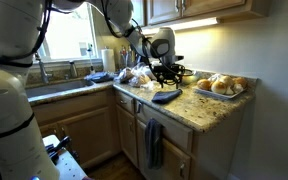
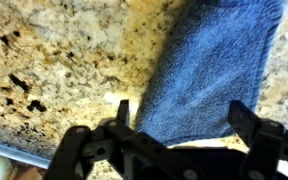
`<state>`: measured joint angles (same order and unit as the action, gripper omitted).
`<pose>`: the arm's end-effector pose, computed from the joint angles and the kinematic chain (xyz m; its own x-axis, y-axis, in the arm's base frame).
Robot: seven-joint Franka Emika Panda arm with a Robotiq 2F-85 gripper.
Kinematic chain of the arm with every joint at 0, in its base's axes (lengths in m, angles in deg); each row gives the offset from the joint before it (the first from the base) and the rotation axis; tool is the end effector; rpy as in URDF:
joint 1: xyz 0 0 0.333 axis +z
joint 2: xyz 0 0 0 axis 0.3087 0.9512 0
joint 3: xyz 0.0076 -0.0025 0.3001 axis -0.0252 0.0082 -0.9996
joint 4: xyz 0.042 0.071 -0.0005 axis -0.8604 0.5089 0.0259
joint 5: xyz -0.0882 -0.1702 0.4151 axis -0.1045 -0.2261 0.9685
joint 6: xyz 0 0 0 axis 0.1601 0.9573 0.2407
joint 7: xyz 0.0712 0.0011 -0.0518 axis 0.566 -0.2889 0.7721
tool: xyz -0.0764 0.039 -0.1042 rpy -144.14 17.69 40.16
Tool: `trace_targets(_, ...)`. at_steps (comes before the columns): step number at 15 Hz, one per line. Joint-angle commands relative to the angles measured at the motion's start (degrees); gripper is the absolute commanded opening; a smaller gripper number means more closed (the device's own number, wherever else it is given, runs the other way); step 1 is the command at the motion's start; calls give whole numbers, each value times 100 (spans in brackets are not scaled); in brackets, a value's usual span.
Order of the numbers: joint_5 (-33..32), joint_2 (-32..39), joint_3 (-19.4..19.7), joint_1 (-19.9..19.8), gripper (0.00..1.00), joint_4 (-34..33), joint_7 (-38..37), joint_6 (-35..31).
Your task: Remove the blue cloth from the countertop and hang it on the drawer
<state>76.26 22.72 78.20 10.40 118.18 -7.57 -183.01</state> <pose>0.7157 -0.1035 0.2537 0.9166 0.3091 0.2536 0.3072 -0.9504 0.0481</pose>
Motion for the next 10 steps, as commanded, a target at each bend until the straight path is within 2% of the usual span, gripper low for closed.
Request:
trace_targets(1, 118, 529, -303, -332, 100, -644, 215, 44)
trace_targets(10, 81, 1404, -692, -578, 100, -1397, 341, -159)
